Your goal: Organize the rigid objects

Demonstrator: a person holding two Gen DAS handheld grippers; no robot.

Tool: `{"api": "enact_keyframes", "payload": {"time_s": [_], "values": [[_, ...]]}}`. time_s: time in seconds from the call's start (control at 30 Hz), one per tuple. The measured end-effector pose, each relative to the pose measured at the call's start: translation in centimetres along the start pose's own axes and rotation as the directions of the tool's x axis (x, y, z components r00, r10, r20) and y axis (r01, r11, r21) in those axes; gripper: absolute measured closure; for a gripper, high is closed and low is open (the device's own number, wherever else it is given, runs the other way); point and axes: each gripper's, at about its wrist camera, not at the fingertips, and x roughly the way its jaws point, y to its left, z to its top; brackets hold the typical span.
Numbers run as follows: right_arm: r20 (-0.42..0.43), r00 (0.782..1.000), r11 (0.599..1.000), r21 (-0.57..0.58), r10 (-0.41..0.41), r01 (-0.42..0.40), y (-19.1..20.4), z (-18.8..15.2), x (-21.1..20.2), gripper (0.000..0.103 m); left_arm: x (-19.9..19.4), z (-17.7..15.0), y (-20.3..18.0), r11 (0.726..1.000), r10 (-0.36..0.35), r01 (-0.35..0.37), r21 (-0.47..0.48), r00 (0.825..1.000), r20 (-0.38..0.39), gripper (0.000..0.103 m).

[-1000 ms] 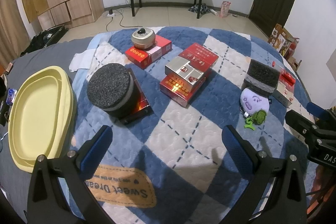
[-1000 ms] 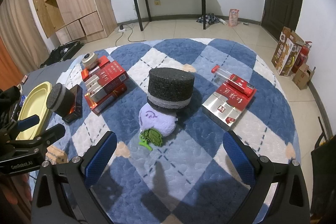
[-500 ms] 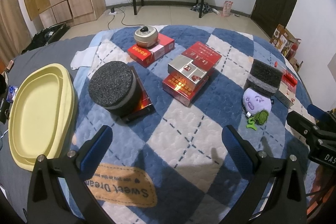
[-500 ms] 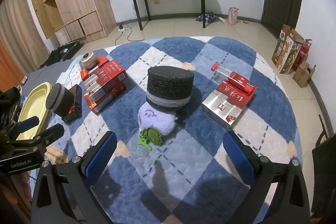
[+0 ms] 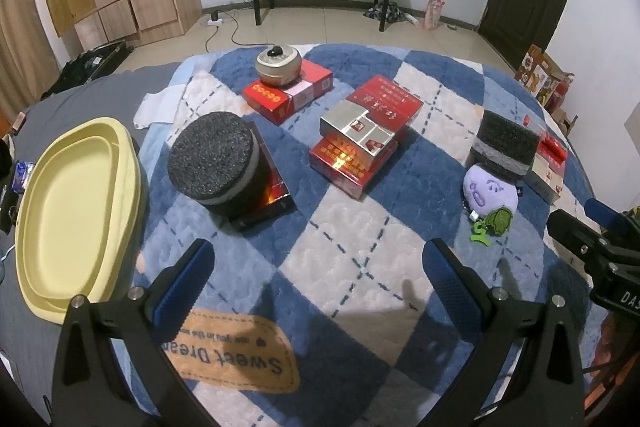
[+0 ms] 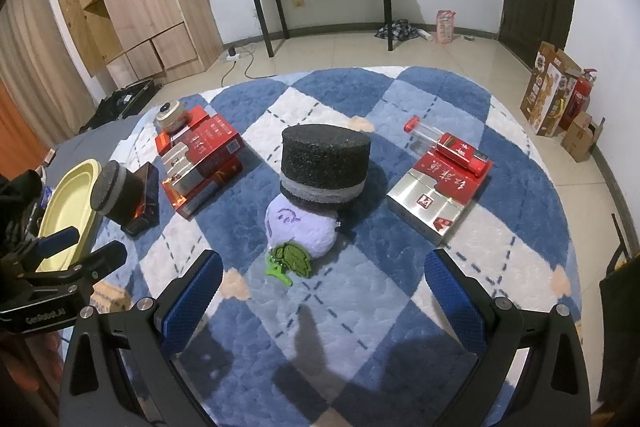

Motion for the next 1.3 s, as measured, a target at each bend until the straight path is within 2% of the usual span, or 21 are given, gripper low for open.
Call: {"api": "enact_keyframes", "payload": {"time_s": [0.23, 0.5, 0.6, 0.8, 0.9, 0.97, 1.03, 1.13, 1.23, 1.3], "values": [[-0.003, 1.0, 1.0, 0.019, 0.012, -0.012, -0.3, 0.0, 0.1, 0.0, 0.2, 0.0, 0.9, 0.999, 0.009, -0.009, -0.038, 1.0, -0.014, 0.0], [-0.008, 1.0, 0.999, 0.029, 0.021, -0.02, -0.9, 0.0, 0.3, 0.0, -0.4, -0.1, 1.1, 0.999, 0.001, -0.001, -0.036, 1.0, -0.01, 0.0], [-0.015, 1.0, 0.999, 0.041, 0.025, -0.024, -1.1, -0.2, 0.4, 0.0, -0.1, -0.2, 1.6, 0.998, -0.015, 0.013, -0.066, 0.999, -0.028, 0.0], [0.003, 0.999, 0.997, 0.063, 0.048, -0.048, -1.5, 0.0, 0.5, 0.0, 0.1, 0.3, 2.9, 0.998, 0.01, -0.013, -0.065, 0.999, -0.043, 0.0], [0.045, 0.996, 0.995, 0.059, 0.081, -0.083, -1.2, 0.9, 1.3, 0.0, 1.0, 1.2, 4.7, 0.993, -0.004, -0.005, -0.116, 0.997, -0.081, 0.0], [0.042, 0.997, 0.998, 0.013, 0.059, -0.059, -0.5, 1.8, 2.3, 0.0, 2.0, 2.1, 6.0, 0.99, 0.014, -0.027, -0.139, 0.995, -0.099, 0.0], [0.037, 0.999, 1.0, 0.0, 0.024, -0.024, -0.4, 2.5, 3.5, 0.0, 2.8, 2.8, 6.2, 0.994, 0.002, -0.014, -0.104, 0.994, -0.112, 0.0], [0.012, 0.999, 0.998, 0.046, 0.048, -0.049, -1.0, 3.6, 5.4, 0.0, 4.2, 4.1, 6.7, 0.997, 0.026, -0.034, -0.071, 0.994, -0.108, 0.0], [0.011, 0.999, 0.998, 0.043, 0.043, -0.044, -1.1, 4.5, 6.5, 0.0, 5.9, 4.7, 7.7, 0.992, 0.042, -0.057, -0.112, 0.989, -0.14, 0.001], [0.018, 0.998, 0.997, 0.032, 0.066, -0.066, -0.8, 4.9, 6.9, 0.0, 6.3, 4.6, 8.1, 0.987, 0.01, -0.033, -0.155, 0.99, -0.144, 0.001]]}}
